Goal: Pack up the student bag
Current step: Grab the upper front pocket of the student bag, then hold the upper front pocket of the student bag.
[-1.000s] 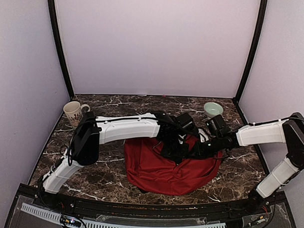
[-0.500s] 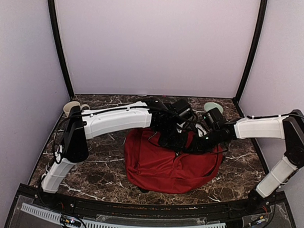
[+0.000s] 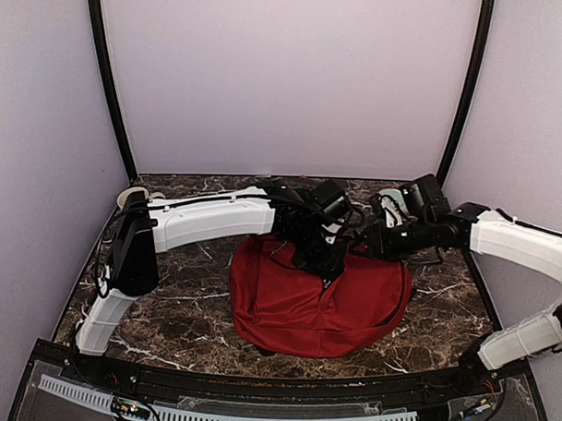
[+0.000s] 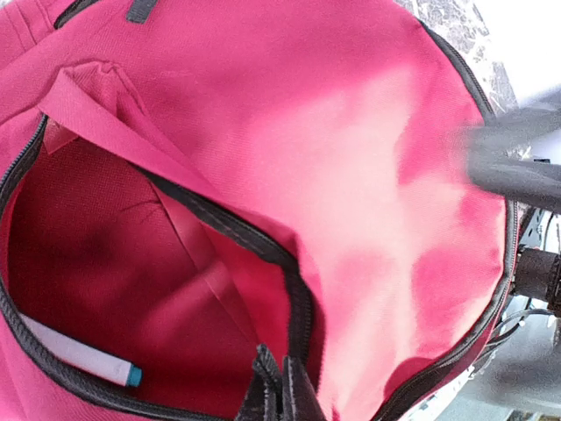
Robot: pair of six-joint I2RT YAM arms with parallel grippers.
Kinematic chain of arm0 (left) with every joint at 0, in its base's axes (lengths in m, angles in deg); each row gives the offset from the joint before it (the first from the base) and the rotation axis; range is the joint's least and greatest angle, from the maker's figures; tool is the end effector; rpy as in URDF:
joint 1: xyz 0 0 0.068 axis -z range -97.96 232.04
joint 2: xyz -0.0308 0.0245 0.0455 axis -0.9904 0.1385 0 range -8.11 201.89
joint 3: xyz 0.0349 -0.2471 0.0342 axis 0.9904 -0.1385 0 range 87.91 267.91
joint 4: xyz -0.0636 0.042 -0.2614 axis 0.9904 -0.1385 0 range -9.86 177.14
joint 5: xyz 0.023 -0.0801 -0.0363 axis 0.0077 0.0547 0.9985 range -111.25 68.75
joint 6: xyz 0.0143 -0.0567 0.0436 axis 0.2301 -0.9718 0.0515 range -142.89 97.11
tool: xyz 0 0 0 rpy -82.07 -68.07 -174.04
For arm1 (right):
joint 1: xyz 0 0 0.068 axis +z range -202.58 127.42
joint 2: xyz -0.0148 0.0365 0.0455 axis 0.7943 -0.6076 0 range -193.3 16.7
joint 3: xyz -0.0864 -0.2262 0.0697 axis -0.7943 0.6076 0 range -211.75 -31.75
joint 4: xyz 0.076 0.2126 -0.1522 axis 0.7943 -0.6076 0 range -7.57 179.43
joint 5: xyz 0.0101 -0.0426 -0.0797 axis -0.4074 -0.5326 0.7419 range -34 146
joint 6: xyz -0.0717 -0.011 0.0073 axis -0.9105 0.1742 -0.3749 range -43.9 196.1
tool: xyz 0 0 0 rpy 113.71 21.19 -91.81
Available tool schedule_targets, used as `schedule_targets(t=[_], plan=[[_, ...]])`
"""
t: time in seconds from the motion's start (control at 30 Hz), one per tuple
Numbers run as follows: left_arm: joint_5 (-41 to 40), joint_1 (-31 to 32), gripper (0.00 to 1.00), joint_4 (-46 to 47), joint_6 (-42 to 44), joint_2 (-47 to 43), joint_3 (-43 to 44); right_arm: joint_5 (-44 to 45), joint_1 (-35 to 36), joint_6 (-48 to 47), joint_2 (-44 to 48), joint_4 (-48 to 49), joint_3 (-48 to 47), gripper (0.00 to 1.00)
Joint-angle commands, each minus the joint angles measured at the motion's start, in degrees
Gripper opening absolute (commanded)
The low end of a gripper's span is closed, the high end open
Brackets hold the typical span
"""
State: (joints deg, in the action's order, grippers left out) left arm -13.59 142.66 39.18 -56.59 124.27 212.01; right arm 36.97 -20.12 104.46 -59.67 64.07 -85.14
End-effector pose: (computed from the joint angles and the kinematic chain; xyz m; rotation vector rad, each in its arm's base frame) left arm 0.2482 -0.4573 0.2034 0.6927 2.6547 -0.7351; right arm 0.2508 0.1830 0.2061 -0.2533 2.5365 0.8575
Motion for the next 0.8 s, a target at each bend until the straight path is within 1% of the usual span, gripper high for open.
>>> schedule_targets(t=[0.0, 0.1, 0.17, 0.27, 0.37, 0.53, 0.67, 0.77], plan=[[5.49, -2.40, 0.00, 6.72, 0.72, -5.18, -3.43, 2.34, 0.02, 2.93, 11.06, 4.02, 9.48, 0.54], [8.71, -3.48, 0.00, 8.98, 0.68, -5.36, -4.59, 2.30, 1.10, 7.08, 18.67, 8.01, 15.99, 0.54], [9.44, -3.81, 0.00, 9.37, 1.37, -5.62, -5.27, 5.59, 2.97, 9.37, 22.58, 8.61, 18.02, 0.54], [9.56, -4.08, 0.00, 9.99, 2.45, -6.69, -7.85, 11.32, 7.59, 11.81, 26.06, 7.53, 19.30, 0.53], [9.88, -4.43, 0.00, 12.23, 2.84, -9.11, -12.75, 16.00, 12.87, 14.47, 27.08, 6.36, 20.16, 0.53], [11.45, -5.34, 0.00, 18.26, 2.36, -13.35, -21.53, 23.87, 19.67, 16.59, 27.42, 7.58, 20.67, 0.52], [13.41, -6.39, 0.00, 20.64, 1.68, -14.79, -25.09, 30.58, 24.21, 15.71, 26.33, 10.40, 20.29, 0.52], [14.10, -7.40, 0.00, 21.28, 1.36, -15.36, -25.65, 33.13, 26.61, 14.59, 23.74, 11.24, 18.86, 0.52]])
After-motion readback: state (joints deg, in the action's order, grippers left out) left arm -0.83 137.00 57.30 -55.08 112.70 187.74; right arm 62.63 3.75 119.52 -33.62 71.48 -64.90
